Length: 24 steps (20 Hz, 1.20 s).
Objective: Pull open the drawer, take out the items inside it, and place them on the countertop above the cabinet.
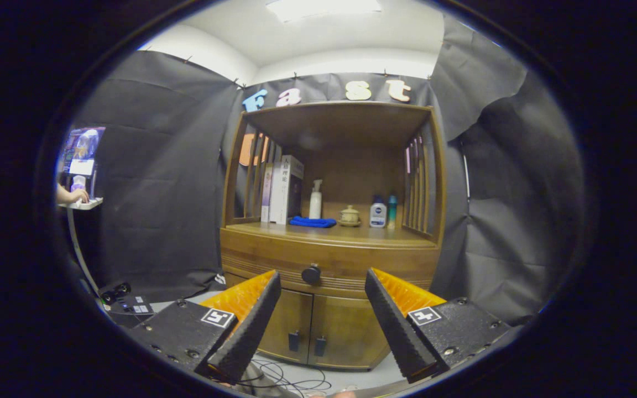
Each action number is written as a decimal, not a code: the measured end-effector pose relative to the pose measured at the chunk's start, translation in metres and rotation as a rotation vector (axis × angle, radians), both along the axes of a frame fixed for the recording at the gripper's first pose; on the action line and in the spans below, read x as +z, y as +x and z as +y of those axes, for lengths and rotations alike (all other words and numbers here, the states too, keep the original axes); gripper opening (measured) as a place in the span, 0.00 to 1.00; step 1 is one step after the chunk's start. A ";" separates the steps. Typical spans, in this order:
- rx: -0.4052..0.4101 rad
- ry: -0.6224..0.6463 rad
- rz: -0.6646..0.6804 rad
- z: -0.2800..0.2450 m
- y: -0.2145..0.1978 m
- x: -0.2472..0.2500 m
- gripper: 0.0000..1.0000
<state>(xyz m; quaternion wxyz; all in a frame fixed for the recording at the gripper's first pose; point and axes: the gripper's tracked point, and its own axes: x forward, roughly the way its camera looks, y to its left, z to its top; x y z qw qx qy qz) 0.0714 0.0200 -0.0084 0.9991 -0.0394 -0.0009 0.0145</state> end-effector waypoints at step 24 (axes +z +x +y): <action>-0.127 -0.026 0.280 0.003 0.191 -0.098 0.53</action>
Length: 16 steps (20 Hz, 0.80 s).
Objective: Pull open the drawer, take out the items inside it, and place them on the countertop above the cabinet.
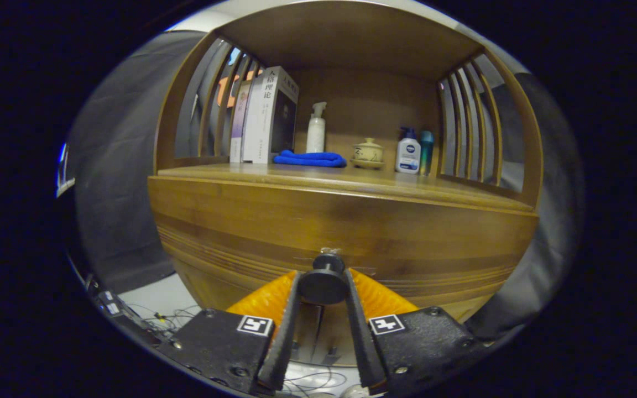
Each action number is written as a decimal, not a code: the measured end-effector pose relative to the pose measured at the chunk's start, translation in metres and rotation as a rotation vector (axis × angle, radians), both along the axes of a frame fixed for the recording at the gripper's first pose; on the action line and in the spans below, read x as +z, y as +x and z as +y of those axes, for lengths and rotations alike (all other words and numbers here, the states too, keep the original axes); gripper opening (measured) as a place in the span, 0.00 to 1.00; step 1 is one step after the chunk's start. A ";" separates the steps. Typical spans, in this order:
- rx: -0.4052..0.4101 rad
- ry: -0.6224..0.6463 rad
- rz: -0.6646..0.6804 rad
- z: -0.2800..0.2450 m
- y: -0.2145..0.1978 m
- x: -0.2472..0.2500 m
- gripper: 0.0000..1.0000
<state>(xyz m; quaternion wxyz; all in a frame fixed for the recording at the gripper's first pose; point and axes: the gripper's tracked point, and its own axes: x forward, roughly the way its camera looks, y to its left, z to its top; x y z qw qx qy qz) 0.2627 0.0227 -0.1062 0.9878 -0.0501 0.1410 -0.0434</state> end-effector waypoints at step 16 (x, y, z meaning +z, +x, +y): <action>-0.031 0.017 -0.027 0.005 -0.026 -0.001 0.36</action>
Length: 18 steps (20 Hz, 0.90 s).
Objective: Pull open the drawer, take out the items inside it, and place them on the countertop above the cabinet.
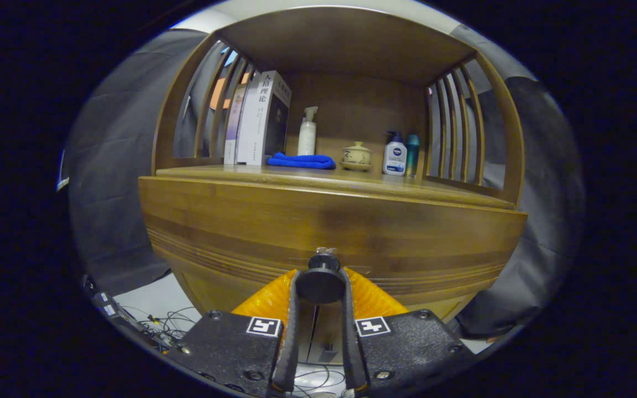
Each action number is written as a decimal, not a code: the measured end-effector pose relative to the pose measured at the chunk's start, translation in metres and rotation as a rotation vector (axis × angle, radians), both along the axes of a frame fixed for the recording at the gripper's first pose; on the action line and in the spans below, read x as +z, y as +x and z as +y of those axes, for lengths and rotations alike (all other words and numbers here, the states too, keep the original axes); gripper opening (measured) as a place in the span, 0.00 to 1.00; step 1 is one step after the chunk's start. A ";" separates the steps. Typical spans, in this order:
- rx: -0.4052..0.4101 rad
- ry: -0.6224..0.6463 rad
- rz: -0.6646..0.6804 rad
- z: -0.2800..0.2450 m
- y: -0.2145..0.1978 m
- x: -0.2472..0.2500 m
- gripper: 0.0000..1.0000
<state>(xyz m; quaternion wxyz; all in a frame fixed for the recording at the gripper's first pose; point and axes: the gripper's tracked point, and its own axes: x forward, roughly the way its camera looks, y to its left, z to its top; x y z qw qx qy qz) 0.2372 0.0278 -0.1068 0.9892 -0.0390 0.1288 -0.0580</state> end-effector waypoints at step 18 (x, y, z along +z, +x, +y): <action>0.015 0.045 -0.032 0.019 -0.114 -0.005 0.35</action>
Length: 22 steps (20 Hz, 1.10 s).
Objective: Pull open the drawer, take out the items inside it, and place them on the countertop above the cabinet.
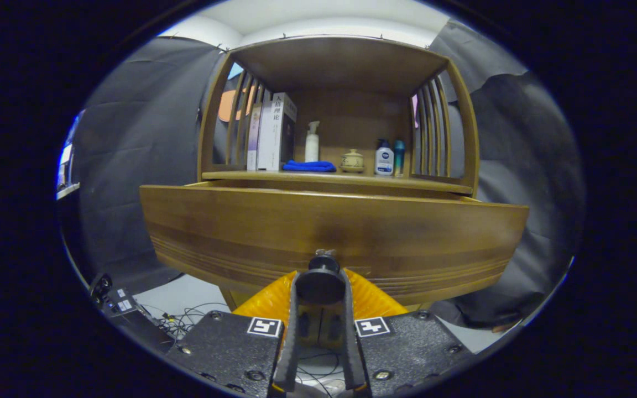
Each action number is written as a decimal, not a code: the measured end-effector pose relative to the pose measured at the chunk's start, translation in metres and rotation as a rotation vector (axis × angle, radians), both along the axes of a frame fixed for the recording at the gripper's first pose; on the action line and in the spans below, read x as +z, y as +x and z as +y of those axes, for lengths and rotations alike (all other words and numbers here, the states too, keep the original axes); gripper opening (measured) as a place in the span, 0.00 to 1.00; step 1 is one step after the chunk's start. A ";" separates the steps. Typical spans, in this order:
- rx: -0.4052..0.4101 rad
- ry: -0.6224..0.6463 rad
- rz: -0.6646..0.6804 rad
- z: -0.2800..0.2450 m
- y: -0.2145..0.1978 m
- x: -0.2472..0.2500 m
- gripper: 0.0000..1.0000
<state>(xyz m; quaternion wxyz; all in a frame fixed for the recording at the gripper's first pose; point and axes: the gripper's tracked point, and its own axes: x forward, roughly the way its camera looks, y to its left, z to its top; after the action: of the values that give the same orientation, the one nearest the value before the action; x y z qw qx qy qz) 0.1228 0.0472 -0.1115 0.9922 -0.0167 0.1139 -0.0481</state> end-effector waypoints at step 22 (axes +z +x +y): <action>-0.014 -0.038 -0.058 -0.006 -0.038 0.030 0.98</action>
<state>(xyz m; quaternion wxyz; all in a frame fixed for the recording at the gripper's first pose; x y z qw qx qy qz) 0.0850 0.0414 -0.0820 0.9942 -0.0335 0.0840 -0.0578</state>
